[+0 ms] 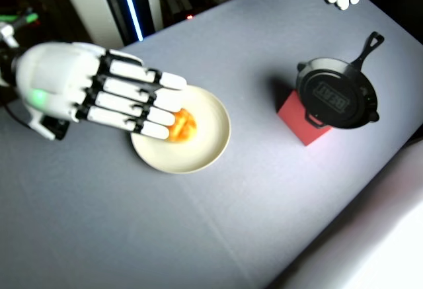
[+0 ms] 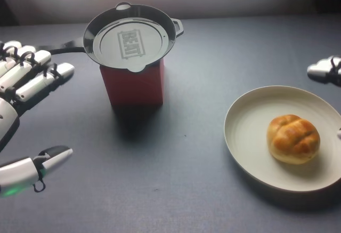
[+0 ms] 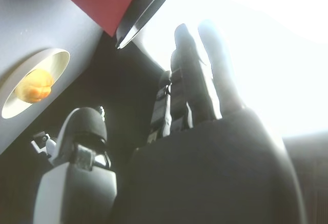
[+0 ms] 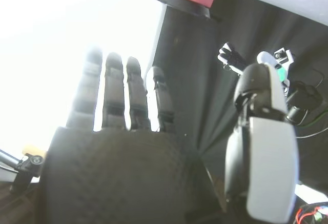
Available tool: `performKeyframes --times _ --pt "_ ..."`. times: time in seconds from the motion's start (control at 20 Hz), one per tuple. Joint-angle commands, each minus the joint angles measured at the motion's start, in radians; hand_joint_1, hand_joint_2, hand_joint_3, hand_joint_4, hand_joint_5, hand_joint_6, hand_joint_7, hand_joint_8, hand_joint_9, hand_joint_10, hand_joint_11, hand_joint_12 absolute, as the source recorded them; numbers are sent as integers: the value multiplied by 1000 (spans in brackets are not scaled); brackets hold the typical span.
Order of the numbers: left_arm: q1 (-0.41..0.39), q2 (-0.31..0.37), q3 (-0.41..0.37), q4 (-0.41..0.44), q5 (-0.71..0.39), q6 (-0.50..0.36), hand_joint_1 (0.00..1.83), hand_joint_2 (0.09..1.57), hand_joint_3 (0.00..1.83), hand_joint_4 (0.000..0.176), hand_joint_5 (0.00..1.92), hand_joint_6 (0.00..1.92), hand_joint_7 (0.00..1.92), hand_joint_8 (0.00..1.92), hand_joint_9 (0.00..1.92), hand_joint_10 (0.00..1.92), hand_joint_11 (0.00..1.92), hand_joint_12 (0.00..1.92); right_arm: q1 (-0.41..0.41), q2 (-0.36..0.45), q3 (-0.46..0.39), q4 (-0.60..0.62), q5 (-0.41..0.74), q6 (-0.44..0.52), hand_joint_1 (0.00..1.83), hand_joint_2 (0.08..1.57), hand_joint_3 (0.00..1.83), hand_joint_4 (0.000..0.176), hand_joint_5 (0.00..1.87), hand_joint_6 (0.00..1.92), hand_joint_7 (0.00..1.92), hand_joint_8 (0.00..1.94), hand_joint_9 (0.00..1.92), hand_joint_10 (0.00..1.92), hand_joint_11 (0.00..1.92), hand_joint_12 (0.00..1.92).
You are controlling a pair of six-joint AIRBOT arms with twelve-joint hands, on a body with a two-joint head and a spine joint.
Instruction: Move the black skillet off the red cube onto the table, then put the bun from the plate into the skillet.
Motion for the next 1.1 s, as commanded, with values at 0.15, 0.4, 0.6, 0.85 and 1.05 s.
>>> performKeyframes --times 0.15,0.4,0.6,0.85,1.05 --pt "-39 0 30 0 -126 13 522 1070 0 89 231 5 137 2 78 15 47 76 8 -4 8 13 97 6 709 1280 0 64 431 0 438 0 428 2 428 204" --pt "-202 -53 115 -106 7 160 713 1059 0 67 242 1 146 6 69 7 16 39 8 -16 17 7 81 12 699 1290 0 59 433 3 440 3 448 9 485 147" --pt "-322 -136 253 -202 192 185 674 999 0 95 261 1 176 2 99 4 0 169 8 -23 28 -10 65 33 710 1294 0 28 453 1 474 0 495 3 523 124" --pt "-437 -216 411 -275 389 187 692 1015 4 130 266 1 209 3 154 6 0 261 8 -34 38 -23 51 42 688 1297 1 0 487 9 495 3 505 2 544 115" --pt "-524 -287 531 -316 531 200 759 1030 2 108 325 8 260 6 179 3 0 373 8 -43 47 -33 41 48 657 1306 4 0 508 10 495 2 514 4 539 104"
